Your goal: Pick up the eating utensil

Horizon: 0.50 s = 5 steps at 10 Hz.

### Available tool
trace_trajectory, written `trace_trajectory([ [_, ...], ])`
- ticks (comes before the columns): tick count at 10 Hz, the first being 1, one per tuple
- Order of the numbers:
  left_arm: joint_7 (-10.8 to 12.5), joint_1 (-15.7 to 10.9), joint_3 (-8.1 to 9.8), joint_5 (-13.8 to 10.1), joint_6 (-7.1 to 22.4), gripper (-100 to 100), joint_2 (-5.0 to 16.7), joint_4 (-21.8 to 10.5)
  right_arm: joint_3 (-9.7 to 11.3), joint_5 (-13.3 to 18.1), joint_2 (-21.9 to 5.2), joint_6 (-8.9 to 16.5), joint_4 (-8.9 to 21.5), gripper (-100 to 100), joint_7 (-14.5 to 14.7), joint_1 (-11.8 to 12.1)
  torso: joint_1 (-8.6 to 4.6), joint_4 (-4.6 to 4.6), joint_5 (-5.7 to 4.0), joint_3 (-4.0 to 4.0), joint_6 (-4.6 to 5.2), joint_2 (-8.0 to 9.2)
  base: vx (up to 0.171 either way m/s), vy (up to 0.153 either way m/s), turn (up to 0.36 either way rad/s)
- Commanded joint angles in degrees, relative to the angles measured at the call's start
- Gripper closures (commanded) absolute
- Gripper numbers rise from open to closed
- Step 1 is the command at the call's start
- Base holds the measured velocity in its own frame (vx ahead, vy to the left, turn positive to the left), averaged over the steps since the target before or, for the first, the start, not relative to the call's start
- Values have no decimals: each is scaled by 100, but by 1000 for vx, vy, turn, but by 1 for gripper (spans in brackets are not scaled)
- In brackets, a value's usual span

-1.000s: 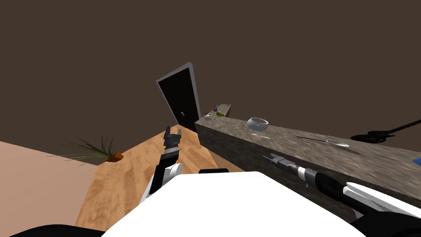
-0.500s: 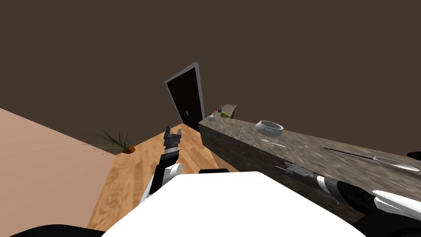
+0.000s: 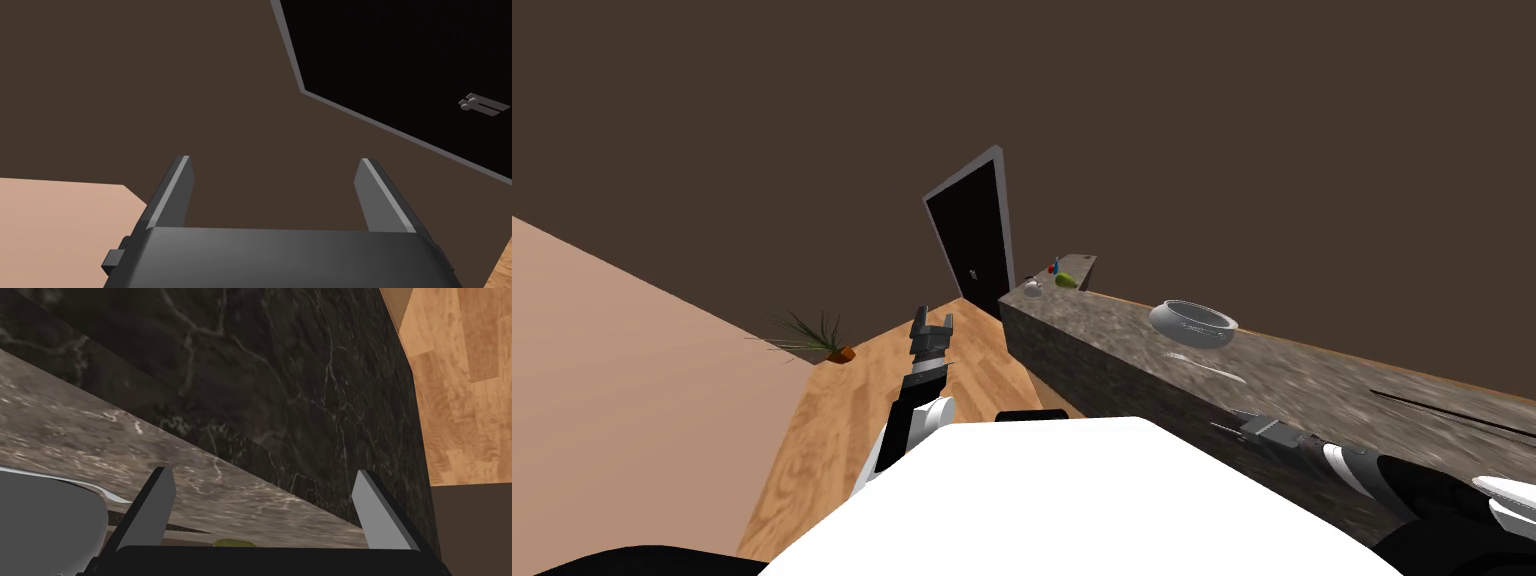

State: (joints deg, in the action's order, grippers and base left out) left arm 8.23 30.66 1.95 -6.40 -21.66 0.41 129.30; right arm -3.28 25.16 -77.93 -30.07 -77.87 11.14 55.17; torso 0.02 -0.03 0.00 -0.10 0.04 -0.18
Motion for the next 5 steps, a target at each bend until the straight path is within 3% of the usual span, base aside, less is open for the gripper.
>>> trace_trajectory([
  [1, 0, 0, 0, 0, 0, 0, 0, 0, 90, 105, -185, -105, 286, -100, 3, 67, 0, 0, 0, 0, 0, 0, 52, -14, 212],
  [2, 0, -1, -1, 0, 0, 0, 0, 0, 90, 105, -185, -105, 312, -100, 3, 67, -3, -1, 1, -2, -9, -4, 73, -22, 115],
  [5, 0, 0, 0, 0, 0, 0, 1, 0, 311, 364, -645, -227, 871, -100, -39, 312, -17, -8, -3, -21, -9, -38, 135, -36, 238],
])
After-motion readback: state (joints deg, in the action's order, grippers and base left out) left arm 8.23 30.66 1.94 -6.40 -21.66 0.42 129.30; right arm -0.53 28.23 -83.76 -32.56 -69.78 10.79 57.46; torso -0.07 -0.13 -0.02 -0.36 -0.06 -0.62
